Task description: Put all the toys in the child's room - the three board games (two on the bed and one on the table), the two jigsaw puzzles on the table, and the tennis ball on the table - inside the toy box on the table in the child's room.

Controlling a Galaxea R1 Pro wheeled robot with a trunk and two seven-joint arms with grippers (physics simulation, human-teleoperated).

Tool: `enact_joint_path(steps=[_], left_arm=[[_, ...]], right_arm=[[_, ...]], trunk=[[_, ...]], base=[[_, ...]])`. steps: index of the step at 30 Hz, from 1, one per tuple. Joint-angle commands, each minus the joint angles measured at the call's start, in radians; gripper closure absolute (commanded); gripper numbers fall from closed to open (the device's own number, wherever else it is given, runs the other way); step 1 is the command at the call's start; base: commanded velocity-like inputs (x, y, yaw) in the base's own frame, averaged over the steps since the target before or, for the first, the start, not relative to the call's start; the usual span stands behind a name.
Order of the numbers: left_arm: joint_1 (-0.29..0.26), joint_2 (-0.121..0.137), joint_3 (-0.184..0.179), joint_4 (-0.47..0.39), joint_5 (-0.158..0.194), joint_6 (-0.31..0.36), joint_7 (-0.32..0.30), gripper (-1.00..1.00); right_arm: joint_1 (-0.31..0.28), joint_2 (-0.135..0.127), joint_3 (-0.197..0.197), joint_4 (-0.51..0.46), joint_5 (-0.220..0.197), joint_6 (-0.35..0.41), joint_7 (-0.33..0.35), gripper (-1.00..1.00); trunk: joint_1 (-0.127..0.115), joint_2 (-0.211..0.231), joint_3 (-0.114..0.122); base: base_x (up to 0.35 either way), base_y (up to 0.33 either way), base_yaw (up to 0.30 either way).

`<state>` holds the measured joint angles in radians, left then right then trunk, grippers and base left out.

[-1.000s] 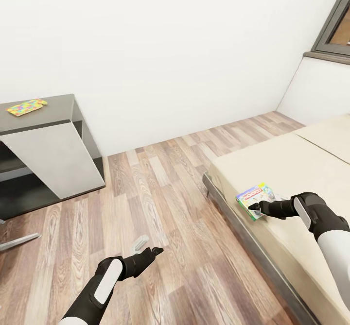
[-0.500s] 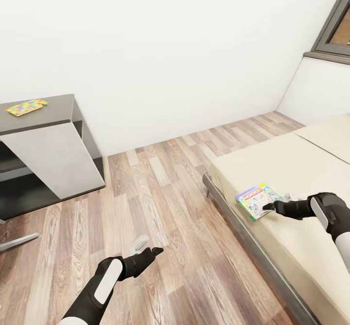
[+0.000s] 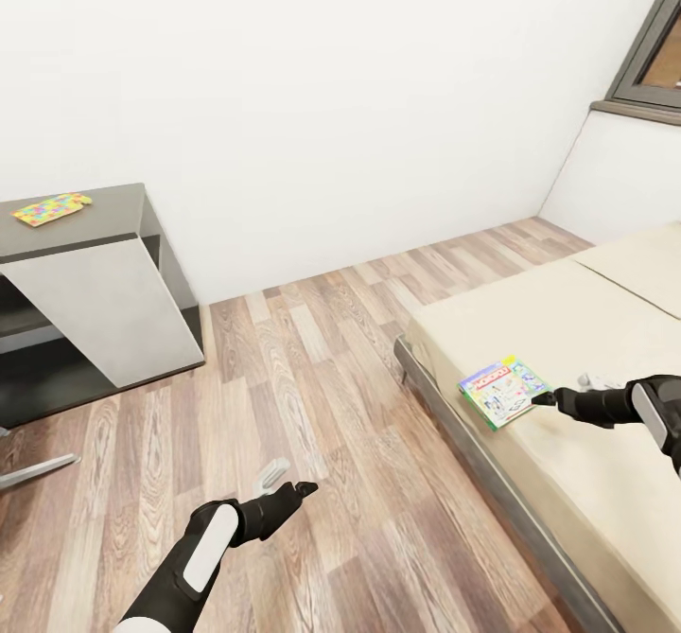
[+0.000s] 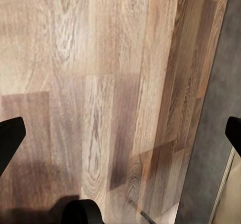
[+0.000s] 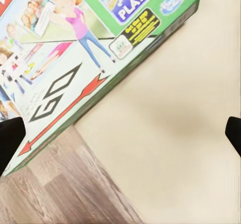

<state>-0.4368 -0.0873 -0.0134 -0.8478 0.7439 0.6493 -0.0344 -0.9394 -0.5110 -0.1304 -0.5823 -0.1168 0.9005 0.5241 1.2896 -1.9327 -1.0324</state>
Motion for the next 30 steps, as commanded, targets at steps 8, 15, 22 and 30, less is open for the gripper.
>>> enact_joint_path(steps=[8, 15, 22, 30], left_arm=[[0.000, -0.003, 0.000, 0.005, -0.002, -0.011, -0.007, -1.00], [-0.012, -0.007, -0.006, 0.054, -0.003, -0.078, -0.031, -1.00], [-0.144, -0.012, -0.034, 0.268, 0.004, -0.253, -0.134, -1.00], [-0.257, -0.012, -0.036, 0.439, 0.025, -0.314, -0.285, -1.00]], right_arm=[[0.005, -0.012, -0.011, -0.027, -0.010, 0.009, 0.001, -1.00], [0.039, -0.024, -0.042, -0.132, -0.010, 0.010, 0.025, -1.00], [0.150, -0.034, -0.205, -0.373, -0.010, 0.007, 0.107, -1.00], [0.236, -0.026, -0.309, -0.568, -0.009, 0.005, 0.131, -1.00]], trunk=[[0.000, 0.000, -0.001], [0.000, 0.000, -0.001], [0.000, 0.000, -0.001], [0.000, 0.000, -0.001]], base=[[0.000, 0.000, 0.000], [0.000, 0.000, 0.000], [0.000, 0.000, 0.000], [0.000, 0.000, 0.000]])
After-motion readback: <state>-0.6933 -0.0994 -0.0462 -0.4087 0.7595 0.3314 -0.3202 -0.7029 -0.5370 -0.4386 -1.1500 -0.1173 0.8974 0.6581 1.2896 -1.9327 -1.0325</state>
